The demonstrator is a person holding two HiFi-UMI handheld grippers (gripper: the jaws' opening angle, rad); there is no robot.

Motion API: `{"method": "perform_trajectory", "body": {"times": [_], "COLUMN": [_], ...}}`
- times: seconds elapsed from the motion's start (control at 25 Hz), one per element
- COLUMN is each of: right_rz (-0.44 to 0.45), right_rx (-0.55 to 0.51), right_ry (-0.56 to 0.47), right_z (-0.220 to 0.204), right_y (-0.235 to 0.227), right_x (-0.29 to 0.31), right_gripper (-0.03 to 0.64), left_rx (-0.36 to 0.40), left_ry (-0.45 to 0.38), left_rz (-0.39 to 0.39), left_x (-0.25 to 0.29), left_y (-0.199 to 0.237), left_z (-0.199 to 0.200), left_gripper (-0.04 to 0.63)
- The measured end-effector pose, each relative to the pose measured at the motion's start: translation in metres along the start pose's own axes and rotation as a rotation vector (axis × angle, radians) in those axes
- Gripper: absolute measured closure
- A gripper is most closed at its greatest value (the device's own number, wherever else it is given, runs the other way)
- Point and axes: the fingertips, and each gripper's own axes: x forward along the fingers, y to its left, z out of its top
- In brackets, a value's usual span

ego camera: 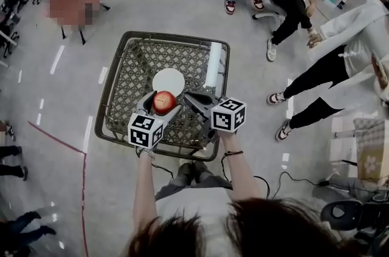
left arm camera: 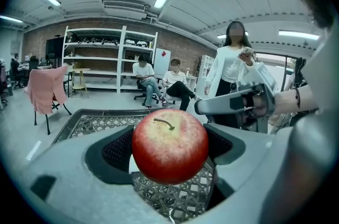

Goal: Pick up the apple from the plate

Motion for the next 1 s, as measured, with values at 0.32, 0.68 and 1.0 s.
{"method": "perform_trajectory", "body": {"times": [0.32, 0.68, 1.0], "right_rz": [0.027, 0.055, 0.073], "right_rx": [-0.036, -0.069, -0.083], "right_ry": [-0.011, -0.016, -0.021], "right_z": [0.012, 0.018, 0.022], "right_y": [0.016, 0.029, 0.036], "right_x": [-0.003, -0.009, -0.013], "right_gripper": [0.607, 0.607, 0.607], "left_rx": [0.008, 0.023, 0.026], "left_ry": [-0.008, -0.022, -0.029], "left_rz": [-0.02, -0.041, -0.046], "left_x": [-0.013, -0.023, -0.03], "left_y": [-0.011, -0.026, -0.034], "left_z": [0.007, 0.012, 0.018], "left_gripper": [0.179, 0.179, 0.179]}}
